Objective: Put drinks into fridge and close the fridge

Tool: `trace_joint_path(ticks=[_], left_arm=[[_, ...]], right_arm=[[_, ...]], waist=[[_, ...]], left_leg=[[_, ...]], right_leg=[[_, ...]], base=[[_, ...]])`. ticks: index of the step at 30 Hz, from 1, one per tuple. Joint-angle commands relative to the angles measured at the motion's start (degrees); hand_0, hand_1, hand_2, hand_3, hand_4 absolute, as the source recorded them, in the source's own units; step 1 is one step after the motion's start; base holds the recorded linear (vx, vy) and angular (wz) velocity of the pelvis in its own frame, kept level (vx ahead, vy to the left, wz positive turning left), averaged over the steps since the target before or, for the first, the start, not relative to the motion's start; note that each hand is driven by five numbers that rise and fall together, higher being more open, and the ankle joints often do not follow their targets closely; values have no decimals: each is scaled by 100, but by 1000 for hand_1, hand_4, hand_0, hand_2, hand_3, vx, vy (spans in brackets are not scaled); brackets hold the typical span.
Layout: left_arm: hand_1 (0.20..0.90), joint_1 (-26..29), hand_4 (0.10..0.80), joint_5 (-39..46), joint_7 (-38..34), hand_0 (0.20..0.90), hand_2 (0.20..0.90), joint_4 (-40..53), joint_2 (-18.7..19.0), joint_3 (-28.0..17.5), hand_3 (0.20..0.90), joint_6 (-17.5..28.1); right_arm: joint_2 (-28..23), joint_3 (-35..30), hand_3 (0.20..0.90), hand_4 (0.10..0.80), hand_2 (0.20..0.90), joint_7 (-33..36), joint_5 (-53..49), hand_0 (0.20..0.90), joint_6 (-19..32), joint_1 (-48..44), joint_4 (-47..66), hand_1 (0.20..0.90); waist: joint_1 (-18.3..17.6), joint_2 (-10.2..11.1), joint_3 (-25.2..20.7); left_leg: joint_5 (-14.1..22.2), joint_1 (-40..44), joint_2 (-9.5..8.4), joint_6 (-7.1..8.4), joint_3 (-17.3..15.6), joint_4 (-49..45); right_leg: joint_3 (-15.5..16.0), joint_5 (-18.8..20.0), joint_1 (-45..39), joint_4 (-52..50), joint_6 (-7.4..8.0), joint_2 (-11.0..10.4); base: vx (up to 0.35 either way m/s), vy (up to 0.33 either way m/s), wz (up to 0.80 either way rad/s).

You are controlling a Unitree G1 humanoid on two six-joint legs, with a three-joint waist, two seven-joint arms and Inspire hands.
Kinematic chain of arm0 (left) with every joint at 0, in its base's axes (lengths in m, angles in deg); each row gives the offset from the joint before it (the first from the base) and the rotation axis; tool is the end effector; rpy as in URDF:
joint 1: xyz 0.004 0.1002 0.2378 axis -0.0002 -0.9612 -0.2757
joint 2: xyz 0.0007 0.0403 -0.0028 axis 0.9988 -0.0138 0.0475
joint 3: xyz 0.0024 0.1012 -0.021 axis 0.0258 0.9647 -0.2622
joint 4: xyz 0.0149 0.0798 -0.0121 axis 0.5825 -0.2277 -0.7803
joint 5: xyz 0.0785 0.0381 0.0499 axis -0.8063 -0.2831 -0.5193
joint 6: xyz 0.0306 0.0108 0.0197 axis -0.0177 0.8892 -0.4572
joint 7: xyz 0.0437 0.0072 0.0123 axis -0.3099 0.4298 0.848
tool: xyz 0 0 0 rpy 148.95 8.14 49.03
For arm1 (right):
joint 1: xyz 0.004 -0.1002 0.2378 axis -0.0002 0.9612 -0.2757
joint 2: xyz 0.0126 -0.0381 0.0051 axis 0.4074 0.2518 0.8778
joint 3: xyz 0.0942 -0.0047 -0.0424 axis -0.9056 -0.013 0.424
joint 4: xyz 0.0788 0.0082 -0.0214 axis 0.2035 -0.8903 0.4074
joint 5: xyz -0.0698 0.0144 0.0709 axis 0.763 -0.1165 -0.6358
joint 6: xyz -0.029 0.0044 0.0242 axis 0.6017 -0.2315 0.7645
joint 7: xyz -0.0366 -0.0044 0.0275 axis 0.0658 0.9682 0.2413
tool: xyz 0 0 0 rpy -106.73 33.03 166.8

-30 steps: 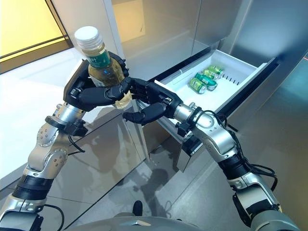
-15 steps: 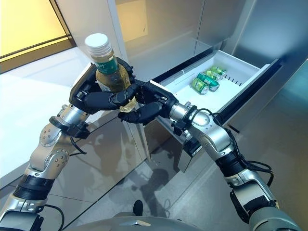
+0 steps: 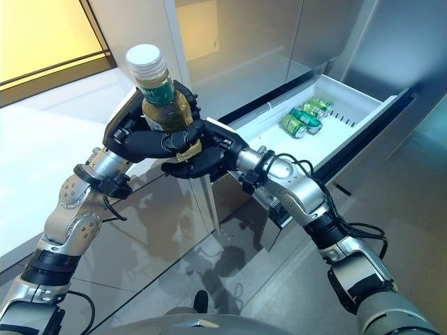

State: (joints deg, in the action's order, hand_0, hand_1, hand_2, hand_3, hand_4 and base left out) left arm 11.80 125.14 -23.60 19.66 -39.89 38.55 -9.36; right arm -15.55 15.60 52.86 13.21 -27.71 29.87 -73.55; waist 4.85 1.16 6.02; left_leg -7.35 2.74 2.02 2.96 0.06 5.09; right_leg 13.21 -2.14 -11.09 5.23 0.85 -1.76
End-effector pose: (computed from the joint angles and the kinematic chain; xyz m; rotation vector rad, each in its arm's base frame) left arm 0.2353 0.2095 0.1577 -0.0642 -0.5057 -0.6484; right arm 0.2776 -0.0999 0.1515 -0.0351 -0.0676 0.9778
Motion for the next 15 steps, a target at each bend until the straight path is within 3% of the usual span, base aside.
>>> trace_joint_path(ticks=[1,15], left_arm=[[300,1246,100,660,55,300,300,606,-70,68,200,549],[300,1217,100,642,130,300,300,573,-83,54,200,464]], right_arm=[[446,2,200,100,300,-15,-458,300,536,-874,222,300],[463,17,200,100,300,98,-432,300,618,-973,237,300]], waist=[[-4,23,-711],[9,25,-721]], left_leg=[[979,445,-318,-235,187,-9],[978,438,-314,-241,183,-9]], right_leg=[[-336,213,325,-23,323,-103],[-337,223,334,-23,325,-104]], base=[[0,0,0],[0,0,0]])
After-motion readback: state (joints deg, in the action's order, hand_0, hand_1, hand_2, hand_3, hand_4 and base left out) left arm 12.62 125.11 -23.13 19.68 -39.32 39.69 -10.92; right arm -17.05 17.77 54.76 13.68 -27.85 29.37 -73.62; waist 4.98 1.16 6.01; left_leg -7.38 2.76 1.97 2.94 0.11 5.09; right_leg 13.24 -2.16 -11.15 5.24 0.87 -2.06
